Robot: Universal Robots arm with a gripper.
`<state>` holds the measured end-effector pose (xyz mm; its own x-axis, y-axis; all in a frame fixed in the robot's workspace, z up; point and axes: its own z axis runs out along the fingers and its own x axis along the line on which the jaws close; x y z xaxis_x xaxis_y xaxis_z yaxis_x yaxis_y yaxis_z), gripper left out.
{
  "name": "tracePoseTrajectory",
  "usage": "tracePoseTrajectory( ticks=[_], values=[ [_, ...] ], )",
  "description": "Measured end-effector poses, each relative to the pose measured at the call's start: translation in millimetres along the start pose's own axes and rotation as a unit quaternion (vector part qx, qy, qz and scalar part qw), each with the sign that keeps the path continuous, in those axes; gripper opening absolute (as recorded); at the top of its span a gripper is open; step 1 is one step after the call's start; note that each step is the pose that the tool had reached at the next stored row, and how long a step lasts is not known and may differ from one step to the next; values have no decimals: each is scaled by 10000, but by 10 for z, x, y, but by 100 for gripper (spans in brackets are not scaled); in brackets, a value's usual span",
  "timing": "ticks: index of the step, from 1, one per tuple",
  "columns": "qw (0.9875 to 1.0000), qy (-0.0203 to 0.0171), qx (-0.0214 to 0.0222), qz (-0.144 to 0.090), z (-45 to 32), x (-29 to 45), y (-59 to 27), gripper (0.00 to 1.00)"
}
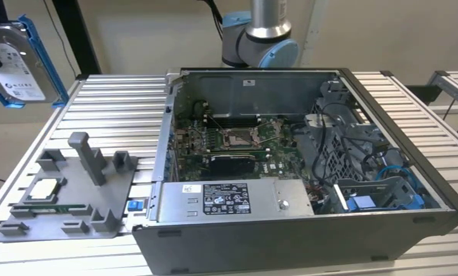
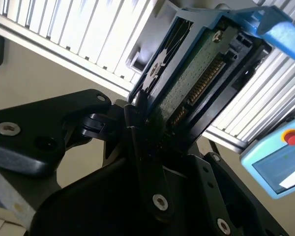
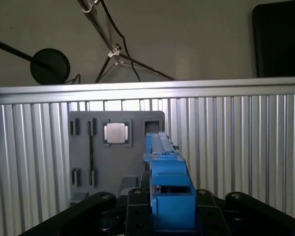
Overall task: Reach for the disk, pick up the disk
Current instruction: 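Pick up the disk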
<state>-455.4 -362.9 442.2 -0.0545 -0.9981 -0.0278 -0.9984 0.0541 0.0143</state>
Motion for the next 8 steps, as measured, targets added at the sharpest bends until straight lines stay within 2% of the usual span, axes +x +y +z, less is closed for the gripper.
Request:
tracePoseTrajectory(
  ticks=[8],
  values=[
    [10000,0,0,0,-152,-4,2,0]
  ],
)
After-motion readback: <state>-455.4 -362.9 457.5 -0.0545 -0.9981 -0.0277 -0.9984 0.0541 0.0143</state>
